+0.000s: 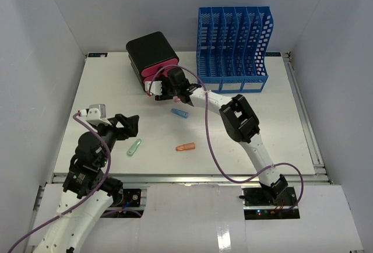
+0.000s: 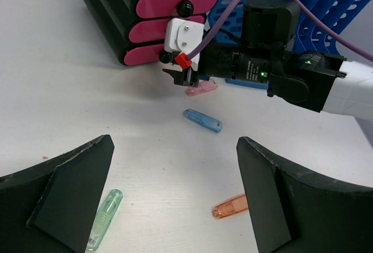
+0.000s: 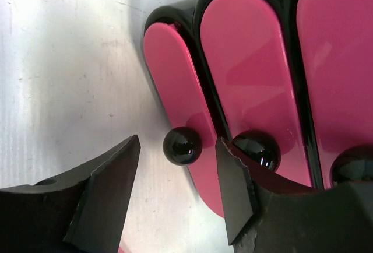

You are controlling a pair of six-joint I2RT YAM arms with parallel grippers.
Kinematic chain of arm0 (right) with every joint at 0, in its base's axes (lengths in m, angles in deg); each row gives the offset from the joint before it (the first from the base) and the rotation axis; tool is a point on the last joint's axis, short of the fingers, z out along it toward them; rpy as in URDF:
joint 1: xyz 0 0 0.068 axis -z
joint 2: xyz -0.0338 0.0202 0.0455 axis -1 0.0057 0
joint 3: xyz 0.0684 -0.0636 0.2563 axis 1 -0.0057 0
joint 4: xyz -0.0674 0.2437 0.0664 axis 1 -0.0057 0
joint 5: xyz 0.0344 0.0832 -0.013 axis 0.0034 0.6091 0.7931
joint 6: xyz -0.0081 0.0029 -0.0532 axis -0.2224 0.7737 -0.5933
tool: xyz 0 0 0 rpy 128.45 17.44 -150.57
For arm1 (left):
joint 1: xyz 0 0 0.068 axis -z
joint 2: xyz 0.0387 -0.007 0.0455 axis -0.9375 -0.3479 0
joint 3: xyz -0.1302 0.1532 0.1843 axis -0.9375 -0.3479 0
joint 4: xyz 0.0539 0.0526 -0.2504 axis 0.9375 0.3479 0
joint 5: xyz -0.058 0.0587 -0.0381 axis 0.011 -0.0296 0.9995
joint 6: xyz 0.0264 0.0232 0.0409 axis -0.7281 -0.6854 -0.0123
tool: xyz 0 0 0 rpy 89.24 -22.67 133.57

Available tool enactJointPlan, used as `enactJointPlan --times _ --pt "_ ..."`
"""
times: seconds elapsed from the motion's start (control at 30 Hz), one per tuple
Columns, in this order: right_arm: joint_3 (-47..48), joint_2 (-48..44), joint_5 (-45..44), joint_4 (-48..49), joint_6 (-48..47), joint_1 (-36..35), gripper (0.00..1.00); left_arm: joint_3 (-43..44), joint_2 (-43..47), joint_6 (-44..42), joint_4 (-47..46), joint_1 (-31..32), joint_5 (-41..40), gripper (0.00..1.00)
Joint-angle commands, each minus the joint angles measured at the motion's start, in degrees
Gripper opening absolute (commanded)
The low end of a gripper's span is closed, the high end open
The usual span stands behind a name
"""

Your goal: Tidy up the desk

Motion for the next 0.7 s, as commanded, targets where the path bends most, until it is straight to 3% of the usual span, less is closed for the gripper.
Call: enactJointPlan --times 0.0,0.17,0.27,0.37,0.43,0.53,0.57,0.67 --pt "1.75 -1.44 -2.62 6.5 0.76 0.68 0.64 -1.08 -0.6 1.63 -1.31 -0.2 1.85 0.98" --pt "-0.96 -5.0 6.46 -0.96 -0.28 0.62 0.62 -2.19 -1.83 4.35 -3.06 -0.21 4.19 0.98" --pt "-5.92 -11.34 14.73 -8.79 -1.0 0.68 0.61 -4.25 -4.34 10.15 -6.34 -0.2 6.51 0.98" --pt "-13.32 -20.02 19.33 -9.1 4.05 1.48 0.6 -6.94 -9.87 18.49 -14.39 -0.27 8.25 0.93" --pt "-16.31 -24.78 20.39 -9.01 10.58 2.75 0.6 -8.25 -14.51 23.33 -18.37 -0.24 8.5 0.85" --pt "-20.64 -32.63 18.4 -9.33 22.31 6.13 0.61 -9.41 -24.01 32.22 -31.36 -0.18 9.22 0.68" --pt "-21.36 -35.68 17.06 -9.72 27.31 7.77 0.61 -9.26 -29.47 33.97 -33.43 -0.18 9.3 0.58" --pt "-25.02 -42.14 17.27 -11.77 32.98 11.94 0.63 -7.16 -41.43 39.95 -41.12 -0.25 9.62 0.5"
